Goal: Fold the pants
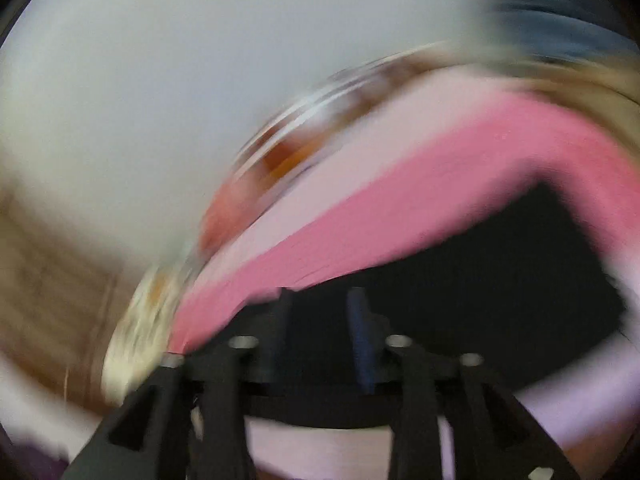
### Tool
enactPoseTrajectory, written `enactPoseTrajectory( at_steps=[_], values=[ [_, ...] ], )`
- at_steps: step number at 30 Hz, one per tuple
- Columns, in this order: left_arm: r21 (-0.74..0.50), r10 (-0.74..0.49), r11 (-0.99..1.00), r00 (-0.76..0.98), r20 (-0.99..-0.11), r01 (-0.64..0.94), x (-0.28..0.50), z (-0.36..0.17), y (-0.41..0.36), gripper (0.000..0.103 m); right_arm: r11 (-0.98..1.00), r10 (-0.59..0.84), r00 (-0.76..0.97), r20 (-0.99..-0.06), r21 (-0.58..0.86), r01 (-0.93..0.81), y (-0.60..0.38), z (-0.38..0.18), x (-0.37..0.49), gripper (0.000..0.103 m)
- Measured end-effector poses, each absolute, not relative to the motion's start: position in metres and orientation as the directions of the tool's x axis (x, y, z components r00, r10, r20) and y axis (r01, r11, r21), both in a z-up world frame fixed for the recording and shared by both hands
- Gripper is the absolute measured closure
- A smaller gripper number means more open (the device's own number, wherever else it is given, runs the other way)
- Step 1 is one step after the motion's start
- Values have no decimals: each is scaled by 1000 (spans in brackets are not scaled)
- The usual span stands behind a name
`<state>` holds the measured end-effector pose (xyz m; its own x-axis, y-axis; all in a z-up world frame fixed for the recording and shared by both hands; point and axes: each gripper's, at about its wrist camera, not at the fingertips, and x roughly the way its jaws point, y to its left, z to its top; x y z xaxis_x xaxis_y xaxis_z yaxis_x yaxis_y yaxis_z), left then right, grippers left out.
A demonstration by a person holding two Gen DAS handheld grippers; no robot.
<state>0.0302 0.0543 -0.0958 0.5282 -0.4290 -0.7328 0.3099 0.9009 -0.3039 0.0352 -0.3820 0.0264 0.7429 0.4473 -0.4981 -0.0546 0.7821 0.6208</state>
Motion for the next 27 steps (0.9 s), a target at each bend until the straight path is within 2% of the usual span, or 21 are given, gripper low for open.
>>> enactPoseTrajectory(
  at_steps=[2, 6, 13, 14, 17, 20, 24, 25, 27],
  values=[
    [-284, -397, 916, 554, -731, 282, 32, -96, 62, 14, 805, 544, 641, -541, 551, -219, -323, 29, 92, 45],
    [-271, -354, 935, 595, -722, 229, 32, -92, 81, 14, 808, 577, 451, -681, 397, -435, -230, 9, 191, 45],
    [-216, -231, 971, 659, -716, 105, 31, -81, 124, 14, 762, 545, 302, -782, 312, -568, -163, -35, 257, 51],
    [-216, -223, 972, 662, -716, 93, 30, -80, 129, 14, 760, 537, 291, -792, 305, -574, -163, -38, 260, 54],
    [-214, -190, 976, 667, -720, 46, 32, -76, 149, 14, 737, 524, 217, -823, 311, -599, -151, -54, 273, 75],
    [-212, -158, 977, 672, -724, 2, 33, -70, 172, 14, 749, 470, 190, -862, 275, -602, -142, -68, 284, 77],
    [-201, -106, 977, 666, -738, -67, 29, -68, 207, 14, 743, 495, 190, -848, 300, -598, -140, -66, 291, 77],
    [-204, -101, 976, 659, -746, -81, 27, -69, 216, 14, 737, 504, 189, -842, 306, -603, -139, -66, 292, 79],
    [-207, -89, 972, 647, -757, -109, 23, -72, 231, 14, 745, 481, 213, -850, 269, -610, -136, -67, 290, 90]
  ],
)
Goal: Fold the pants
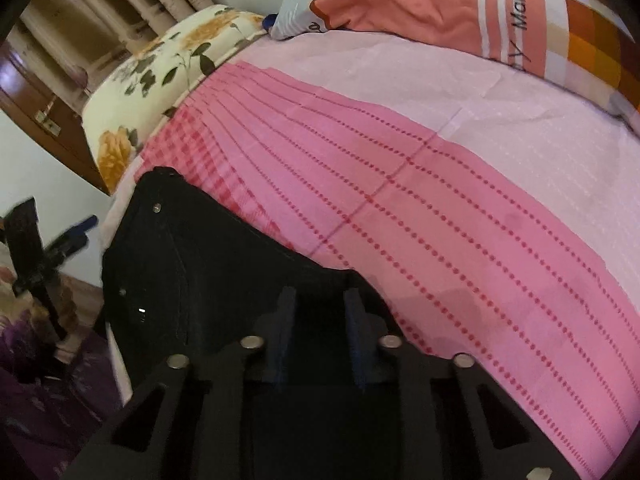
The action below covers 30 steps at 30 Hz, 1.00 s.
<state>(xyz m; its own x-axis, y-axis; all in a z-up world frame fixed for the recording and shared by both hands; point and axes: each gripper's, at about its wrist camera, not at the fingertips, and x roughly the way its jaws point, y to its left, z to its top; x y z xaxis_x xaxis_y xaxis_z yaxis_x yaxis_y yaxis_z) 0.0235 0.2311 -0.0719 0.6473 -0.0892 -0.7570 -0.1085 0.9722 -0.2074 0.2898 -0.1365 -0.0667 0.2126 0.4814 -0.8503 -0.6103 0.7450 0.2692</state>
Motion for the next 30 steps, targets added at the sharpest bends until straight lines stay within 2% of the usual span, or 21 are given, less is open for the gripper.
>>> enactPoseTrajectory(
  at_steps=[5, 9, 12, 15, 19, 21, 24, 26, 28, 30],
  values=[
    [-209, -75, 968, 628, -775, -142, 12, -76, 256, 14, 776, 511, 290, -809, 289, -561, -144, -61, 292, 98],
    [-276, -146, 954, 618, -773, -119, 10, -78, 257, 14, 823, 510, 360, -781, 322, -468, -155, -67, 302, 103],
    [-320, -236, 947, 595, -768, -38, 15, -77, 245, 14, 847, 501, 365, -785, 356, -395, -168, -87, 309, 103],
    [-266, -251, 962, 570, -782, 58, 25, -72, 223, 14, 834, 534, 414, -737, 380, -399, -175, -81, 301, 103],
    [-258, -287, 957, 526, -800, 130, 51, -77, 212, 14, 801, 591, 449, -671, 421, -425, -179, -56, 293, 98],
    [-251, -294, 956, 514, -806, 153, 63, -81, 210, 14, 785, 598, 429, -677, 387, -483, -170, -46, 286, 98],
    [-322, -371, 929, 492, -788, 185, 83, -89, 213, 14, 780, 572, 396, -718, 328, -532, -159, -42, 281, 98],
    [-352, -395, 918, 478, -785, 180, 96, -95, 217, 18, 784, 554, 382, -740, 309, -539, -158, -46, 282, 97],
    [-413, -446, 894, 427, -787, 173, 112, -106, 219, 32, 781, 552, 369, -748, 308, -543, -161, -49, 282, 97],
    [-438, -471, 881, 419, -776, 178, 120, -109, 220, 37, 778, 552, 358, -753, 312, -545, -160, -52, 283, 94]
  ],
)
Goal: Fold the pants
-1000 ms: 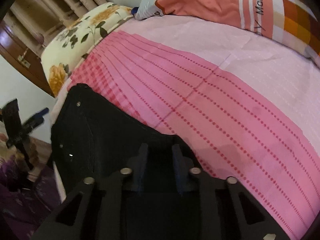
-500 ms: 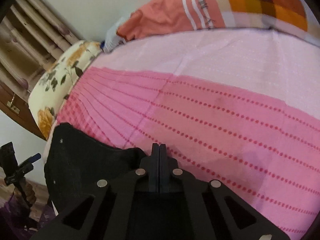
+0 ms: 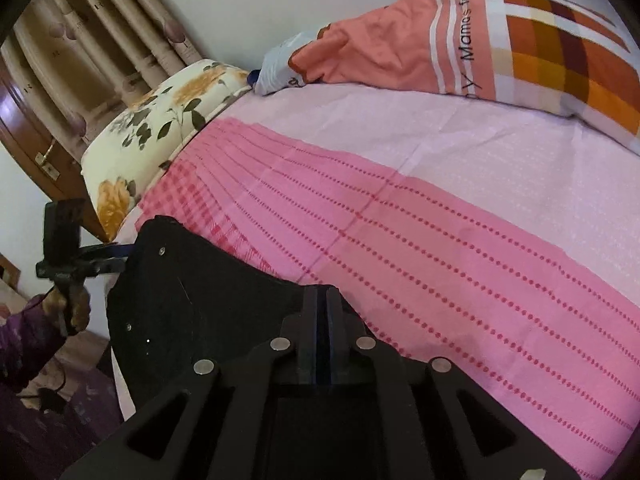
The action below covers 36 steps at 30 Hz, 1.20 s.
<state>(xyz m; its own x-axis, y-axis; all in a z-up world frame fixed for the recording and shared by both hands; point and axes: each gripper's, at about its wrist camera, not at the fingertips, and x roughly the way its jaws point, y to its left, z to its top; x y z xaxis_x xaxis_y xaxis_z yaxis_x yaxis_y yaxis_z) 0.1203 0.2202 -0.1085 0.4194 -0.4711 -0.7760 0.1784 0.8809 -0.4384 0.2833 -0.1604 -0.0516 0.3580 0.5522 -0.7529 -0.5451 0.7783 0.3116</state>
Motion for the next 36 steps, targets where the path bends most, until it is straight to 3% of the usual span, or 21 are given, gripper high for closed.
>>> enactPoseTrajectory(
  at_steps=[3, 6, 8, 9, 12, 21, 31, 36],
  values=[
    [-415, -458, 889, 380, -804, 193, 135, -118, 217, 48, 778, 546, 342, -765, 312, -546, -162, -57, 289, 91],
    [-452, -495, 869, 371, -786, 201, 146, -120, 214, 52, 780, 541, 339, -770, 309, -544, -163, -58, 295, 89],
    [-410, -463, 886, 411, -785, 216, 147, -113, 210, 64, 780, 542, 339, -769, 310, -544, -163, -59, 296, 86],
    [-394, -448, 894, 424, -787, 212, 150, -111, 210, 74, 779, 545, 337, -768, 314, -543, -163, -60, 297, 85],
    [-364, -414, 910, 445, -794, 197, 158, -111, 210, 83, 779, 553, 335, -763, 330, -534, -162, -68, 297, 85],
    [-196, -324, 936, 503, -801, 291, 178, -108, 194, 84, 797, 580, 391, -714, 399, -454, -179, -79, 294, 85],
    [-281, -410, 907, 503, -761, 314, 178, -117, 212, 80, 783, 613, 416, -672, 449, -430, -199, -68, 281, 82],
    [-331, -442, 895, 498, -746, 298, 172, -122, 220, 80, 769, 600, 363, -713, 390, -506, -186, -64, 278, 82]
  ],
)
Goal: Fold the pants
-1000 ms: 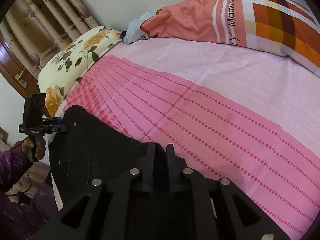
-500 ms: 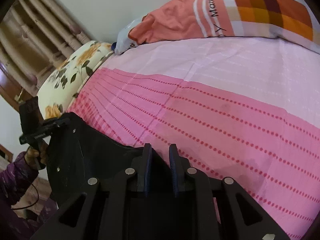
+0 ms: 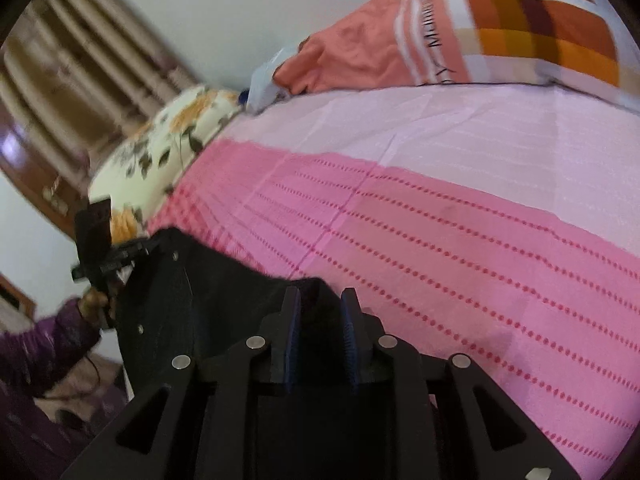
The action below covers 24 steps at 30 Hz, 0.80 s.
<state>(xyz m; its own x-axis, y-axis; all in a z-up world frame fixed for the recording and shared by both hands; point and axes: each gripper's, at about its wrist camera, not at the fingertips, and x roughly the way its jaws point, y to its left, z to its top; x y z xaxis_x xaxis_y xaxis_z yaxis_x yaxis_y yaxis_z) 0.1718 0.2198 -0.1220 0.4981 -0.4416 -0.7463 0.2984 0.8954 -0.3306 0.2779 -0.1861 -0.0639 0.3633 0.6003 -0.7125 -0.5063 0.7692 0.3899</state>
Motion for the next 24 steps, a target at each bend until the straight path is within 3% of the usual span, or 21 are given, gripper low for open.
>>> enactPoseTrajectory(
  at_steps=[7, 9, 14, 18, 24],
  values=[
    [-371, -466, 884, 494, -734, 284, 170, -126, 224, 79, 720, 563, 248, -788, 321, -615, -146, -73, 288, 82],
    [-375, -468, 883, 490, -735, 282, 171, -126, 225, 78, 696, 543, 217, -811, 291, -656, -135, -72, 286, 74],
    [-386, -478, 878, 485, -732, 283, 170, -129, 226, 77, 653, 477, 169, -862, 219, -725, -123, -70, 282, 74],
    [-386, -478, 878, 485, -732, 283, 171, -130, 227, 77, 630, 470, 93, -878, 261, -731, -123, -75, 289, 75],
    [-378, -475, 879, 491, -730, 289, 170, -129, 226, 76, 630, 492, 118, -863, 258, -733, -123, -71, 281, 92]
  ],
)
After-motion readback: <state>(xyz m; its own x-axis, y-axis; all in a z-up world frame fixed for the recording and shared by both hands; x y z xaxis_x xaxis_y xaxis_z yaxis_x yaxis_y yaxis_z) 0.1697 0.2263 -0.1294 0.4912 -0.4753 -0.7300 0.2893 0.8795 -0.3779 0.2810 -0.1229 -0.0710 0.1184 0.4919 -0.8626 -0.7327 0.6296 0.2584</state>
